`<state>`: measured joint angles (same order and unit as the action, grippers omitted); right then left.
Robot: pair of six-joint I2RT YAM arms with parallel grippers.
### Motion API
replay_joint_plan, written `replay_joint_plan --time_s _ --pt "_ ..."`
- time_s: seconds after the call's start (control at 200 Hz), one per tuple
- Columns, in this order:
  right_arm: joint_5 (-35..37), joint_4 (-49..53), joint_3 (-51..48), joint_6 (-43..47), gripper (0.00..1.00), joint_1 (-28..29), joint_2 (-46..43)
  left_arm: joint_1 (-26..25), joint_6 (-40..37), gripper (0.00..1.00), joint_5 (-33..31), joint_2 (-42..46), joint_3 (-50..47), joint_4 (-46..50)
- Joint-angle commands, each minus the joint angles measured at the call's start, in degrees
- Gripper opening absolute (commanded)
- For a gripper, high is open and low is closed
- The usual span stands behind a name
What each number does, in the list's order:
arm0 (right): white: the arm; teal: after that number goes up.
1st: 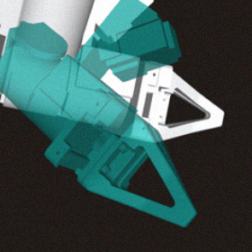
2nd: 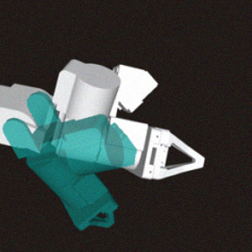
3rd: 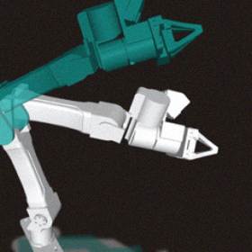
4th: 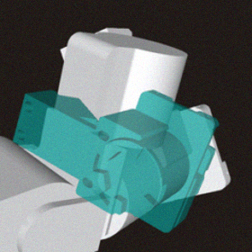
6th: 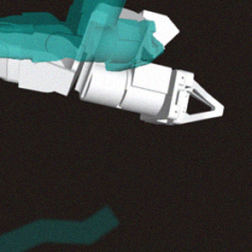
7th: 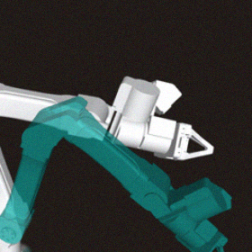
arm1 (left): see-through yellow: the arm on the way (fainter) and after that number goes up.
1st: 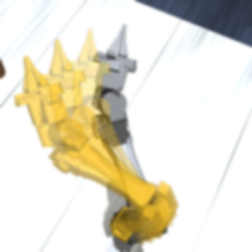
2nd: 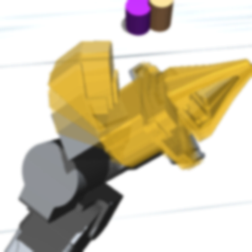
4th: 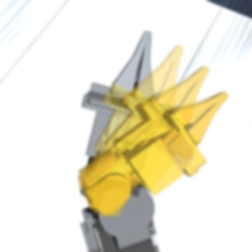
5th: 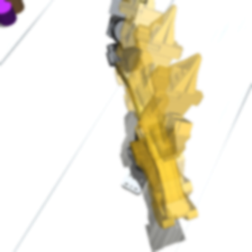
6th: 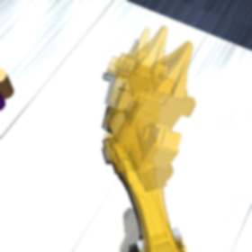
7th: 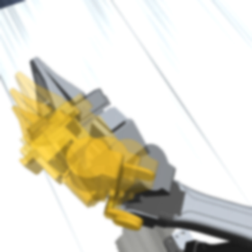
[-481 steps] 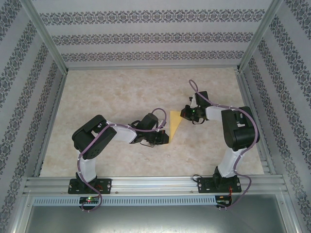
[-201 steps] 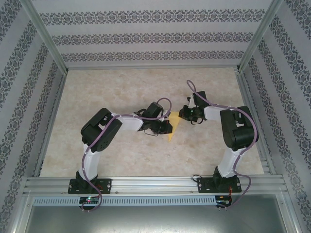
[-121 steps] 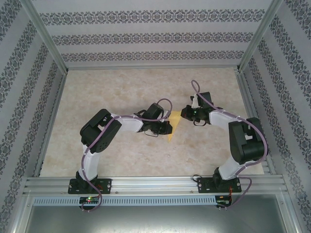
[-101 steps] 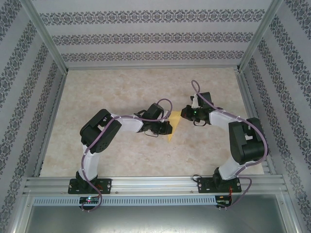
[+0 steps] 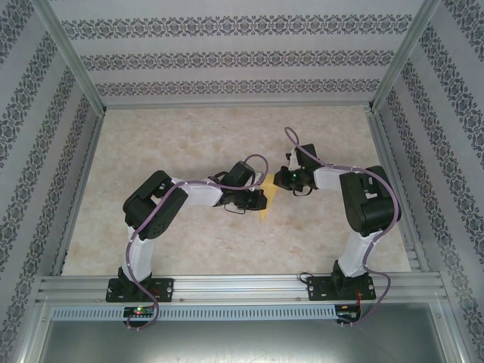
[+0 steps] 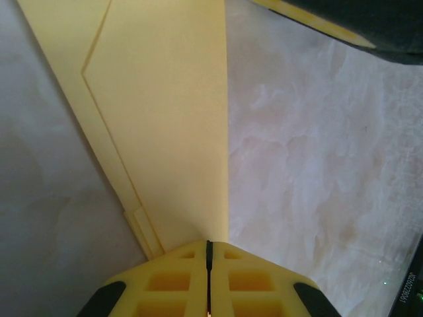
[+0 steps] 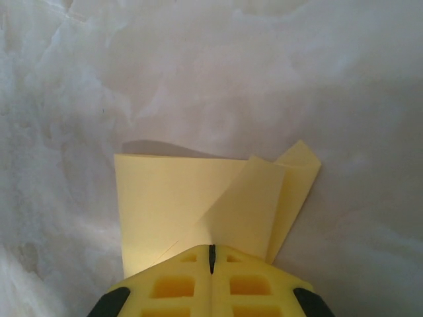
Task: Fold a paper plane with a square sheet of paper (fold left side to right side)
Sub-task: Fold the wing for the fifth time at the center of the table.
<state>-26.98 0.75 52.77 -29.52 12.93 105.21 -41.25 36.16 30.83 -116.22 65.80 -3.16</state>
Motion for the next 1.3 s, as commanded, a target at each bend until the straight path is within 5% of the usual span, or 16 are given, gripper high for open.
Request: replay_joint_plan --time_s 0.0,1.294 --pt "1.33 0.18 1.65 1.89 0.0 -1.71 1.82 -0.23 -1.72 0.09 -4.64 -1.66 -2.56 11.01" --pt "0.13 7.68 14.83 2.41 0.0 -8.18 8.05 -0.23 -1.54 0.08 -4.29 -1.91 -3.03 10.69"
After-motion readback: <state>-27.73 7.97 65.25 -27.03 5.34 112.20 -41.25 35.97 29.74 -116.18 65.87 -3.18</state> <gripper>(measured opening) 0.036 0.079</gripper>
